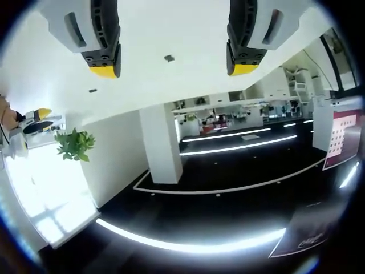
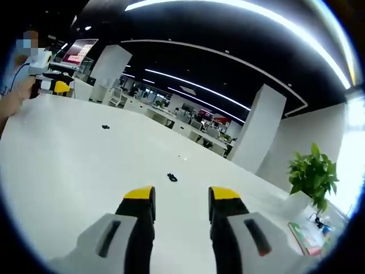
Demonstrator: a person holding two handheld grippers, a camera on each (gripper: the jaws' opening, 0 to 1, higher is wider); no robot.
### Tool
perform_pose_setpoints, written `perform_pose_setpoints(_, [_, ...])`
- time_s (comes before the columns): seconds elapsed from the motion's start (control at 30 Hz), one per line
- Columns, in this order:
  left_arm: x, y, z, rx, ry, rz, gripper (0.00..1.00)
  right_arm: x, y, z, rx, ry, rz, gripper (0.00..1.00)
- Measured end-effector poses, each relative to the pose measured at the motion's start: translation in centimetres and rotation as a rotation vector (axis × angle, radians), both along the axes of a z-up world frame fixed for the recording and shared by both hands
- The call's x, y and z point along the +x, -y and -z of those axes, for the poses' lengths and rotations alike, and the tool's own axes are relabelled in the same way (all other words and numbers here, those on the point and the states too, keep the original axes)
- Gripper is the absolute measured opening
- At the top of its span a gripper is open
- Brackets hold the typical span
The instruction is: Snap the two parts of the plastic buckle together until the buckle closes and remains connected.
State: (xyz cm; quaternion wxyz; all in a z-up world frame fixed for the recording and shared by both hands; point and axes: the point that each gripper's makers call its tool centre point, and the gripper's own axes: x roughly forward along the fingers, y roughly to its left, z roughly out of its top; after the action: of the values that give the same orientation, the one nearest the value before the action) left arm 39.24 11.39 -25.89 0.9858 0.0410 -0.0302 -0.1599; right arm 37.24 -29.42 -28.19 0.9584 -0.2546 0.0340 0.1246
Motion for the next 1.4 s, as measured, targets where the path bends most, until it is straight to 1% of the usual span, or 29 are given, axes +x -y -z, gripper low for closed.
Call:
perform_pose_setpoints(0.2, [0.11, 0.11, 0.07, 0.006, -0.006, 0.006, 0.77, 0.09, -0.1, -0.06, -0.005, -0.001, 0.0, 0.37])
perform_pose_setpoints(0.47, [-0.01, 0.24, -0.19, 0.019, 0.005, 0.011, 0.77, 0.17, -0.09, -0.03, -0.011, -0.006, 0.003, 0.37])
perform_pose_setpoints(0.87, [-0.01, 0.19, -0.29, 0.026, 0.006, 0.011, 0.77, 0.18, -0.14, 0.02, -0.02, -0.012, 0.005, 0.37])
perform_pose_setpoints(1.07, [-0.01, 0.22, -0.26, 0.031, 0.003, 0.015, 0.75, 0.26, 0.01, 0.33, -0.028, -0.025, 0.014, 0.37])
perform_pose_setpoints(1.23, [-0.15, 0.38, -0.45, 0.043, 0.013, 0.017, 0.75, 0.22, -0.16, 0.22, -0.034, -0.02, 0.008, 0.37])
perform_pose_setpoints(1.3, [-0.22, 0.25, -0.56, 0.05, 0.017, 0.009, 0.75, 0.15, -0.38, -0.06, -0.026, -0.006, -0.001, 0.37])
perform_pose_setpoints(1.4, [-0.33, -0.07, -0.87, 0.07, 0.034, -0.009, 0.75, 0.18, -0.32, -0.01, -0.028, -0.007, 0.003, 0.37])
